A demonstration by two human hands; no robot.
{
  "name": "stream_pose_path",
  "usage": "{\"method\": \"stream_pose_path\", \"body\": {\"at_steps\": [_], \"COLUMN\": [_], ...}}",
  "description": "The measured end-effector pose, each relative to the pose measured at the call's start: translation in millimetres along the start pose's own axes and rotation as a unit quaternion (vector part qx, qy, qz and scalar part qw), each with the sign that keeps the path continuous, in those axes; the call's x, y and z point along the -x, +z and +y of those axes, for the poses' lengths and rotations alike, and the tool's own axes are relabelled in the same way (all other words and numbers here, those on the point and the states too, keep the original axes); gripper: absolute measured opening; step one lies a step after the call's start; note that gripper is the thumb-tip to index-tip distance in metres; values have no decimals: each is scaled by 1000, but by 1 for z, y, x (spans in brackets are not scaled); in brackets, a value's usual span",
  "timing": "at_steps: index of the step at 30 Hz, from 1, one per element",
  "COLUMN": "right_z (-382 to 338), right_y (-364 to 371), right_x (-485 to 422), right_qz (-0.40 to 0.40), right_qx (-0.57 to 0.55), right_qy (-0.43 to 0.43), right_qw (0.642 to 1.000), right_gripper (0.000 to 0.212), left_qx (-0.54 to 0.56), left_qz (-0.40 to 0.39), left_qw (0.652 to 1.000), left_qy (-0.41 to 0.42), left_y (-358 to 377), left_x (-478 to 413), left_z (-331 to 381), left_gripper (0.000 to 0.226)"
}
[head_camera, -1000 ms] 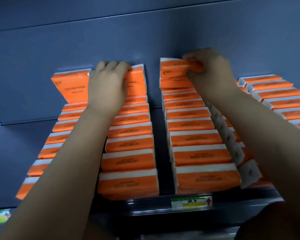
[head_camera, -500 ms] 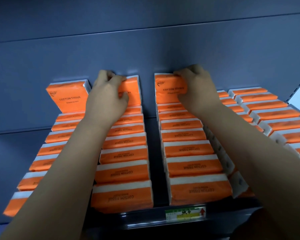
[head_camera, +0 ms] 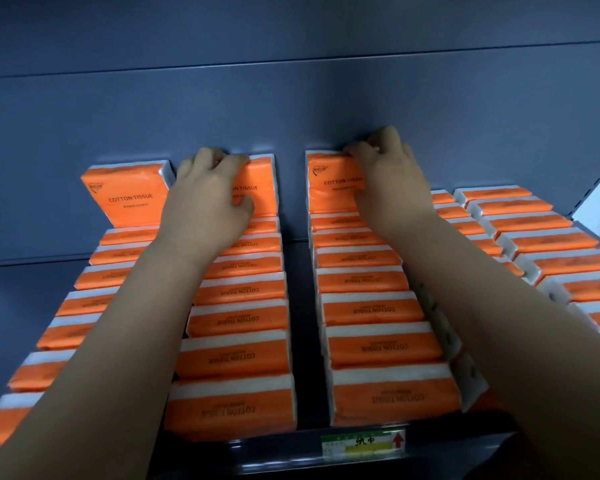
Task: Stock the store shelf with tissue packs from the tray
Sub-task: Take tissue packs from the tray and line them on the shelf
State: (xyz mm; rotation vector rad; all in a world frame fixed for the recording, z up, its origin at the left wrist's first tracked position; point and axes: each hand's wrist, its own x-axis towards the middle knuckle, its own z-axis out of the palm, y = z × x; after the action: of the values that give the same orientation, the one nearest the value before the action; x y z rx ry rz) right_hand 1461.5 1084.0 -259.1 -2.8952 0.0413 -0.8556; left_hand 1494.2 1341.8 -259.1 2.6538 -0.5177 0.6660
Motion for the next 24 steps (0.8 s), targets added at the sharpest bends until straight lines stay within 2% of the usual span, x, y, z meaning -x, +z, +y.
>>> {"method": "stream_pose_path", "body": {"at_steps": [8, 13, 18, 21, 24], "right_z": [-10, -22, -39, -57, -75], "right_y": [-9, -23, -35, -41, -43], "right_x": [3, 13, 31, 47, 66], "right_qz": [-11, 4, 15, 21, -17], "right_qx": [59, 1, -56, -88, -122], "right_qy": [27, 55, 14, -38, -47], "right_qw": [998, 998, 998, 995, 991], "right_gripper": [60, 64, 62, 62, 61], "left_qx": [18, 67, 1, -27, -47], "left_qz": [-10, 35, 53, 28, 10], "left_qw": [1000, 997, 999, 999, 998], "left_qy": [-17, -15, 13, 22, 32], "left_y": [-3, -14, -23, -27, -33], "left_x": [1, 10, 29, 48, 68], "left_z": [4, 13, 19, 15, 7], "left_gripper": [63, 60, 61, 65, 69]}}
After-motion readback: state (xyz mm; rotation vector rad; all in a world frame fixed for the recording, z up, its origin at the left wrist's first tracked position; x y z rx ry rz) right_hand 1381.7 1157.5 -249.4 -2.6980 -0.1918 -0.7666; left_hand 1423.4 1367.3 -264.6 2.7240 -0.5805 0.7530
